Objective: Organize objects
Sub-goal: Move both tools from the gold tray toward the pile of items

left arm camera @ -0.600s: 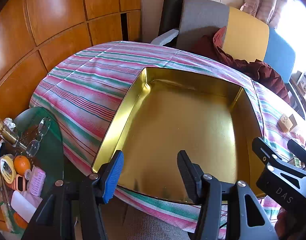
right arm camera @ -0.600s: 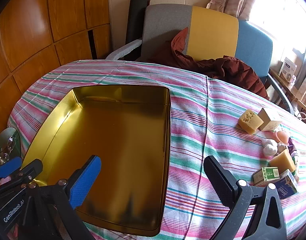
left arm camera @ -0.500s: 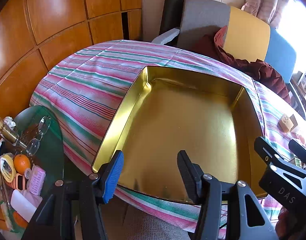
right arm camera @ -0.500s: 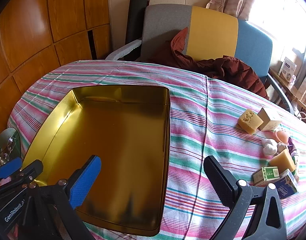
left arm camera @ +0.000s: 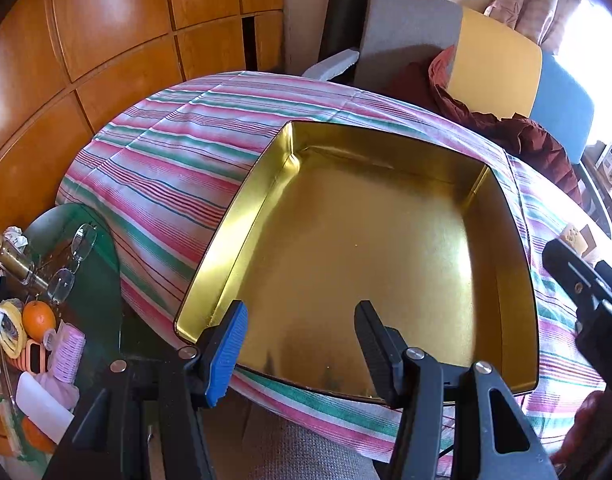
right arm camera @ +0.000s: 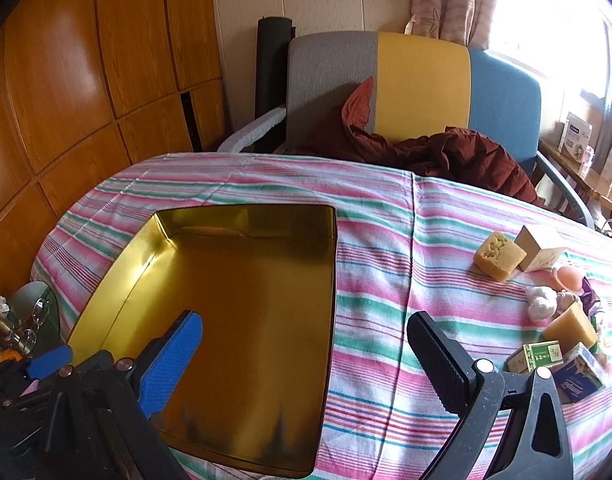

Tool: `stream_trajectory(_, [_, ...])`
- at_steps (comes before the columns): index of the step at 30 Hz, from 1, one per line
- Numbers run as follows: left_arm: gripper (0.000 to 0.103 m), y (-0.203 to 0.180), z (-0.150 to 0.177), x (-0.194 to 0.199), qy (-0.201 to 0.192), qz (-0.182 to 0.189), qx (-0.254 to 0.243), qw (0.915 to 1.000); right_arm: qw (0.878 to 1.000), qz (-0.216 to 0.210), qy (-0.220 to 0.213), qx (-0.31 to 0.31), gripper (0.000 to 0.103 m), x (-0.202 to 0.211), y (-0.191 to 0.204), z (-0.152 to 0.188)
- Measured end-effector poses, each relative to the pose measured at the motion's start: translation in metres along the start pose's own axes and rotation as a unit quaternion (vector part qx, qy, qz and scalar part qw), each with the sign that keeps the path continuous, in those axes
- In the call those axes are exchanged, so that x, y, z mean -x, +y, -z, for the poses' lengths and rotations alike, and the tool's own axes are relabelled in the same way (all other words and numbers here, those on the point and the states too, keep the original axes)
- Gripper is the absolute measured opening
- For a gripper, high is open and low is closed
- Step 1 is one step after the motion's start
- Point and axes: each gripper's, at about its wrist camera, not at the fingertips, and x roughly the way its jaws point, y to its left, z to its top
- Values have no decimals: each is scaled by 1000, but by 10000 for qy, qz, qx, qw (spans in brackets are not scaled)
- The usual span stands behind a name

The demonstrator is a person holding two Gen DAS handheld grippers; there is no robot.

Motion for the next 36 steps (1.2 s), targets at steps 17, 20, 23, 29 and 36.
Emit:
stream_trajectory(17, [56, -63, 35, 24, -189, 1802, -1069, 9776, 9916, 817, -128, -990, 103, 18, -128, 33])
stream_trajectory(20, [57, -83, 43, 28, -29, 2332, -1380, 9626, 9877, 1037, -128, -1162, 103, 29, -162, 42])
stream_trajectory(23, [59, -97, 46, 30, 160, 2643, -1544, 9519, 9845, 1227, -108, -1251, 103, 40, -202, 52])
stream_trajectory(29, [59, -130, 53, 34, 350, 2755, -1974, 9402, 9790, 1569, 80, -1300, 103, 50, -270, 69])
stream_trajectory(36, [59, -160, 52, 40, 275, 2828, -2369, 9291, 9816, 667, 710, -1645, 103, 27, -280, 88])
